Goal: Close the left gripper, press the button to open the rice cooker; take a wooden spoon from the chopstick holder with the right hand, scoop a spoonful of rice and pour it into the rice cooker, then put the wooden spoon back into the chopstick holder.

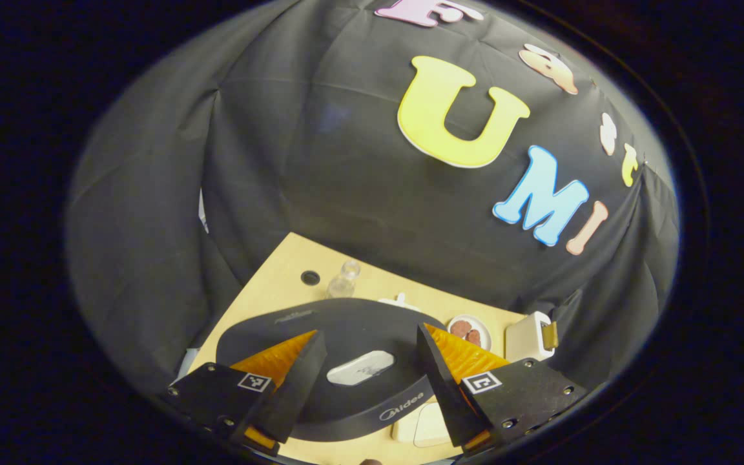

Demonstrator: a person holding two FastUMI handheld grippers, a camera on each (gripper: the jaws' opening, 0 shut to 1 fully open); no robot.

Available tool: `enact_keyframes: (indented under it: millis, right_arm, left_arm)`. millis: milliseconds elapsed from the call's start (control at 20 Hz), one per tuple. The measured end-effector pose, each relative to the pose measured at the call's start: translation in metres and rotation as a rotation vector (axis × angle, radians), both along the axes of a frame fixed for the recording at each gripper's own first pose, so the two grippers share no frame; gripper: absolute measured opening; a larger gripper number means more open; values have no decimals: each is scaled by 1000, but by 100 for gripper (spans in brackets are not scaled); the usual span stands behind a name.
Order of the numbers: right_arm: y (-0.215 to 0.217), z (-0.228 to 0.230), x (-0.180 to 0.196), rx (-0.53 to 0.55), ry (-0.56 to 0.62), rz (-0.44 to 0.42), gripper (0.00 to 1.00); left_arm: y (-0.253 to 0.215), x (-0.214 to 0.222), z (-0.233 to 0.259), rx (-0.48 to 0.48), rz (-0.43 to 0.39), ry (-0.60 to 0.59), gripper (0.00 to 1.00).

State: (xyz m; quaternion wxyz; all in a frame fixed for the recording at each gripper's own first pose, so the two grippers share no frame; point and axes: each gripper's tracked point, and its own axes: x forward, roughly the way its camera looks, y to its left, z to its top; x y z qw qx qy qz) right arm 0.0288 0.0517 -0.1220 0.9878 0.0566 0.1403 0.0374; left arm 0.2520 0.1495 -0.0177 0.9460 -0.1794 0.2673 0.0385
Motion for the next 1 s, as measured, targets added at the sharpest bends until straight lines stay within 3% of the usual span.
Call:
enact_keyframes:
  millis: [100,350,700,900,1000]
  right_arm:
    - [1,-3,5,-8,5,29,98]
    - [7,-12,16,-8,26,96,98]
    - [-4,-22,25,-5,45,118,98]
    - [-10,-31,24,5,70,117,98]
    - [-10,-36,23,15,85,124,98]
  left_arm:
    - [-13,-13,-21,1,0,38,91]
    - [-36,-29,-66,132,-29,125,88]
    - [-66,-34,-136,223,-56,256,89]
    - [-64,-34,-146,330,-57,275,87]
    - [-66,-34,-142,329,-50,263,89]
